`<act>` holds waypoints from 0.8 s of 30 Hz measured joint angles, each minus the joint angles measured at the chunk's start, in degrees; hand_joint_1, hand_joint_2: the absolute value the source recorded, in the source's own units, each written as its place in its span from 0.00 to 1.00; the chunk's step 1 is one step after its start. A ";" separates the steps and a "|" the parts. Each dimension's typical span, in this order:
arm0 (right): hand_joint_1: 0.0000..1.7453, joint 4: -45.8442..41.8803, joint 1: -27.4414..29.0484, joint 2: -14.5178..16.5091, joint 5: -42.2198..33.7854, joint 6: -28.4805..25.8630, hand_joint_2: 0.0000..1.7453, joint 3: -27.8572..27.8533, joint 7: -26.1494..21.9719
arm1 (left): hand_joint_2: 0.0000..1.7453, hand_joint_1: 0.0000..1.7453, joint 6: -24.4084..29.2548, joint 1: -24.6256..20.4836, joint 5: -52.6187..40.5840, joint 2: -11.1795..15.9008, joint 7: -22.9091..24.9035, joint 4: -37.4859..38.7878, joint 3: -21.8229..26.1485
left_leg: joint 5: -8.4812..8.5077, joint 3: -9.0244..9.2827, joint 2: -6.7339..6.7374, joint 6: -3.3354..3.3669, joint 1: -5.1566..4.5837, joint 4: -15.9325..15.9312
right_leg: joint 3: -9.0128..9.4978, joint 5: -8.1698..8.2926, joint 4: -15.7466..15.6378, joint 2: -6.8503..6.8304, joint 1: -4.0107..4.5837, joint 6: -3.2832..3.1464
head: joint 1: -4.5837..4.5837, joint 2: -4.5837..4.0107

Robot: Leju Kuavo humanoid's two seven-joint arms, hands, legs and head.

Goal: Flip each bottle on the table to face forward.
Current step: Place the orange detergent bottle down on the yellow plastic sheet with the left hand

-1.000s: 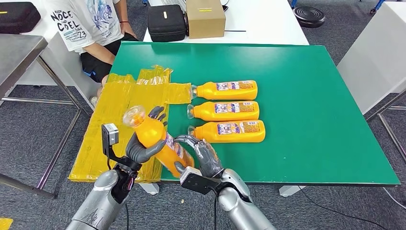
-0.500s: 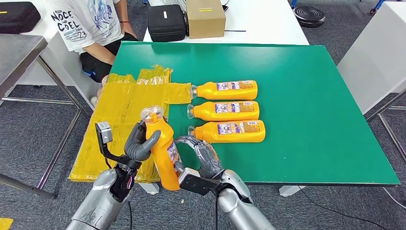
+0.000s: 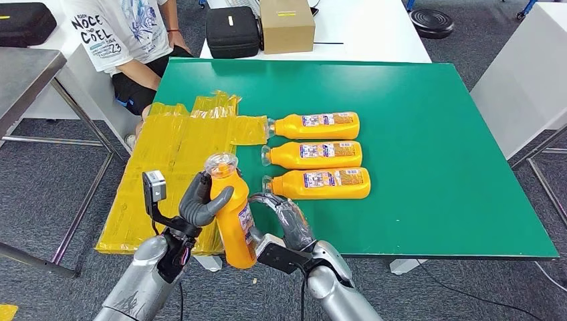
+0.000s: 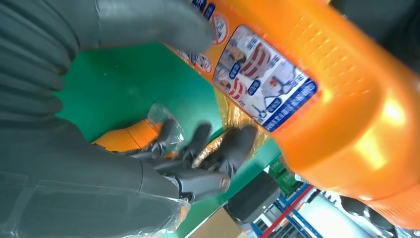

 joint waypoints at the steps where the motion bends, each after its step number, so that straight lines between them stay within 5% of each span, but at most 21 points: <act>1: 0.00 -0.34 0.22 -0.01 -0.53 -0.19 0.25 -0.15 -0.31 | 1.00 1.00 0.57 -0.04 -0.38 0.01 -0.04 -0.11 -0.11 | 0.00 0.00 0.00 0.00 0.00 0.00 | 0.00 0.00 0.00 0.00 0.00 0.00 | 0.00 0.00; 2: 0.00 -0.77 0.45 0.01 -1.15 -0.37 0.00 -0.31 -0.63 | 1.00 1.00 1.12 -0.07 -0.68 0.01 -0.08 -0.19 -0.18 | 0.00 0.00 0.00 0.00 0.00 0.00 | 0.00 0.00 0.00 0.00 0.00 0.00 | -0.01 0.00; 24: 0.00 -10.00 2.39 0.21 -12.26 -1.86 0.00 -2.91 -5.43 | 1.00 1.00 7.65 -1.20 -3.11 0.58 -0.34 -0.20 -0.22 | 0.00 0.01 0.00 0.00 0.00 0.00 | 0.01 0.00 0.00 0.00 0.00 0.00 | -0.01 0.00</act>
